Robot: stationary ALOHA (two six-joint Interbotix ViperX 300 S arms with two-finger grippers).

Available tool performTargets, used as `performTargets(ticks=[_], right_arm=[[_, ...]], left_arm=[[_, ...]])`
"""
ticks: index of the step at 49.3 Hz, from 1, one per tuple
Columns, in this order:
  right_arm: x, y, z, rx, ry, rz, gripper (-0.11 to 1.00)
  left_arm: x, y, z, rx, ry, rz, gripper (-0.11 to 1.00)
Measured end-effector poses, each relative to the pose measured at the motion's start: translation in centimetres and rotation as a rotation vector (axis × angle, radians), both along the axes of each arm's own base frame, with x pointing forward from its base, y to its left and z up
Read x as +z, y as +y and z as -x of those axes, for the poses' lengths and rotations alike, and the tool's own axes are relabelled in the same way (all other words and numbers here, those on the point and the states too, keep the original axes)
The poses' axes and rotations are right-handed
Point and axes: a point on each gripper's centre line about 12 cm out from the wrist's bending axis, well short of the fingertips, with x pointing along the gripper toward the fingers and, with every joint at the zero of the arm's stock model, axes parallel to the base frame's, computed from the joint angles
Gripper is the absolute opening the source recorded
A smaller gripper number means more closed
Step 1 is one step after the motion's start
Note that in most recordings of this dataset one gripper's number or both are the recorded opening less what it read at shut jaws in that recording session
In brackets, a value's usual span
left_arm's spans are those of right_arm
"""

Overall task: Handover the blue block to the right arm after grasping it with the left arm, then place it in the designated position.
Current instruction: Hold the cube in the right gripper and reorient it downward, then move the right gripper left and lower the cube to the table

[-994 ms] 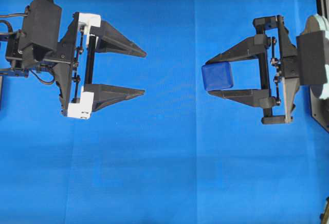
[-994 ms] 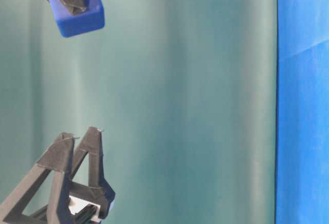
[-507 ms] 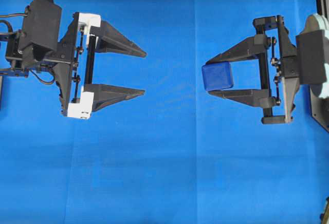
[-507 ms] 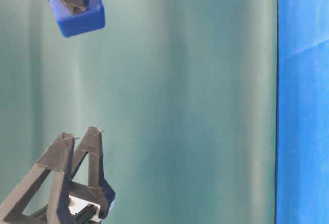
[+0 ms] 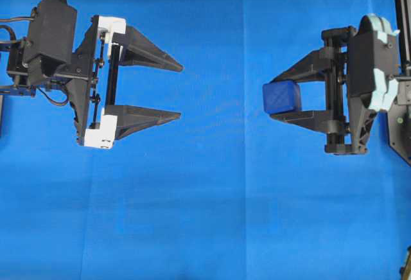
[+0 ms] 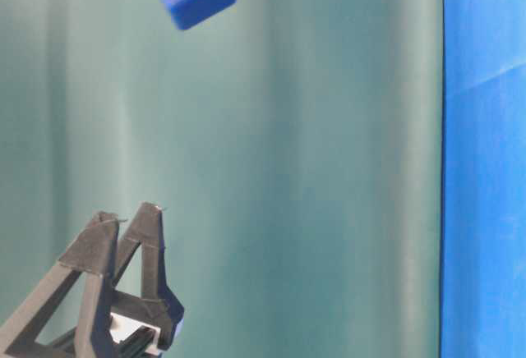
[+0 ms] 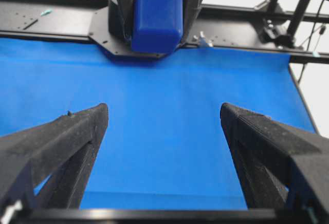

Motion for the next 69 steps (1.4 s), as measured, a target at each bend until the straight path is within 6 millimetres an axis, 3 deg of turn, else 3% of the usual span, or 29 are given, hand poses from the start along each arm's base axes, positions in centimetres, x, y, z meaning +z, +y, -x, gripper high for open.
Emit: performTargets(ticks=[69], right_arm=[[-1.4,0.2,0.1,-0.027,0.099,-0.008,0.43]], left_arm=[[-0.1,0.1,0.0,0.002,0.006,0.0,0.93]])
